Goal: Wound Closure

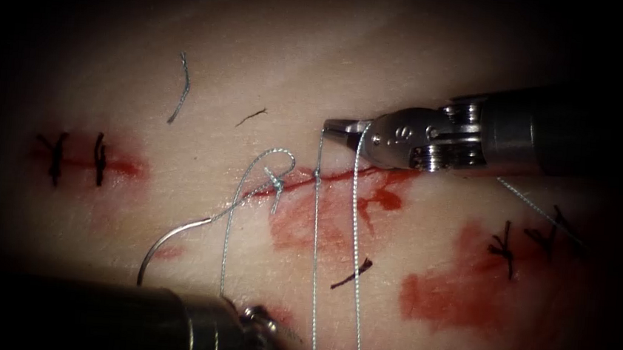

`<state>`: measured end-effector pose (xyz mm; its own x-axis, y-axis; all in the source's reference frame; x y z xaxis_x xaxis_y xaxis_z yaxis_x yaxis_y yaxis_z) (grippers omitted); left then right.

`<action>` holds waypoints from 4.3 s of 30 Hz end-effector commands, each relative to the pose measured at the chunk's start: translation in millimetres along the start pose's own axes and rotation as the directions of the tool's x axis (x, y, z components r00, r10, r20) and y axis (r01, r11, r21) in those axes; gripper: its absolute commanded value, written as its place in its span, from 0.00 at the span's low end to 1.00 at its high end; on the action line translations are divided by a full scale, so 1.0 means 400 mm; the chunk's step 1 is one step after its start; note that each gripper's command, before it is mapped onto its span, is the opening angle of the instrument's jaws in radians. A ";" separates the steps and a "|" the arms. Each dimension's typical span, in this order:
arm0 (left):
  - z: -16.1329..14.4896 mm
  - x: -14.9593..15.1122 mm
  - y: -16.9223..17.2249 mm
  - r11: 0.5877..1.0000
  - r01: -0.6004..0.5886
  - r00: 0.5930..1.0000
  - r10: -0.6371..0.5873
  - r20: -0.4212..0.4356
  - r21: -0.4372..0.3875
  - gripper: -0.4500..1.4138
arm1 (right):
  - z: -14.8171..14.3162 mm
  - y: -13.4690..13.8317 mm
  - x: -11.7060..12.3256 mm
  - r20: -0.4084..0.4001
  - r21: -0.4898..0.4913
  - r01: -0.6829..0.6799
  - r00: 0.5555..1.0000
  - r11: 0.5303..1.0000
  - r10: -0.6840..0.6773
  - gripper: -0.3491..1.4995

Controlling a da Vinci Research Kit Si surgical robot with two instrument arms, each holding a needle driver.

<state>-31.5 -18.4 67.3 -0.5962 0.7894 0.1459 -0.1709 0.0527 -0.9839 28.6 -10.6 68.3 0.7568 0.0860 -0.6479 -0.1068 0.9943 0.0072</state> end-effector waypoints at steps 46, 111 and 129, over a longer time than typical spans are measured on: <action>-0.0613 0.0348 0.0201 0.934 -0.318 0.500 0.309 -0.809 0.161 0.00 | -0.0300 -0.0004 0.0149 -0.256 0.030 -0.198 0.946 0.980 0.199 0.91; -0.0530 0.0300 -0.0134 0.910 0.048 0.598 0.304 -0.742 0.412 0.00 | -0.0045 -0.0229 0.0166 -0.722 0.023 -0.760 0.437 0.650 0.536 0.00; -0.0586 0.0296 -0.0096 0.855 0.036 0.554 0.414 -0.722 0.518 0.00 | -0.0055 -0.0241 0.0137 -0.696 0.010 -0.838 0.385 0.546 0.605 0.00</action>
<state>-19.0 5.4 69.7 0.1665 0.9004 -0.4019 -0.5736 -0.2431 -0.7822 31.5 -19.5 62.8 -0.2183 0.5920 -0.7758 -0.6882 0.4702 0.5525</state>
